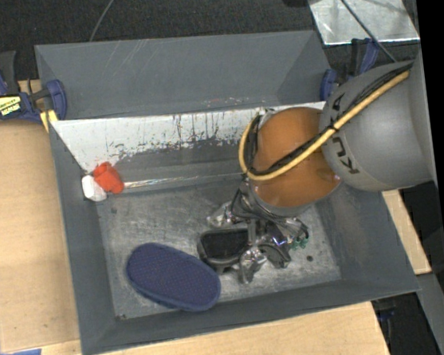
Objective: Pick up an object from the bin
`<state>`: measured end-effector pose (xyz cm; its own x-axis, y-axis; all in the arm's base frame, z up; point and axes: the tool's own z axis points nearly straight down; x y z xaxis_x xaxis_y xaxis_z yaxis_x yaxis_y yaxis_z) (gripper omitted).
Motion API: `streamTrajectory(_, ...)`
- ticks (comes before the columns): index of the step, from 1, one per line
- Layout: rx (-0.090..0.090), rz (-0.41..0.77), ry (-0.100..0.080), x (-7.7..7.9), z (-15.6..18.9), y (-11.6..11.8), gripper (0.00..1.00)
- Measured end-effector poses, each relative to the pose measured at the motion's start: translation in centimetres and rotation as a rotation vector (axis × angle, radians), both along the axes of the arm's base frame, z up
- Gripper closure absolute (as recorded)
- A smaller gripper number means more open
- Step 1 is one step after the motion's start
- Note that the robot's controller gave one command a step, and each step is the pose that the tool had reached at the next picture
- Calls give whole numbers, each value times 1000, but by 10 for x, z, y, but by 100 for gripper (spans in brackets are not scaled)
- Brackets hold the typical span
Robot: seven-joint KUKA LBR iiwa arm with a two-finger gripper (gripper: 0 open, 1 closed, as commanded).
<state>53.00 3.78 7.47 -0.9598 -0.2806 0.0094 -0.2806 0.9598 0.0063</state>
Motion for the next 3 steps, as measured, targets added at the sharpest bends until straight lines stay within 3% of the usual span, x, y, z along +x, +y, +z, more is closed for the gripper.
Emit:
streamTrajectory(1,-2,3,-2,0,1,0,100)
streamTrajectory(2,-4,15,-16,-3,115,8,100)
streamTrajectory(3,-3,383,-15,-3,275,-20,100)
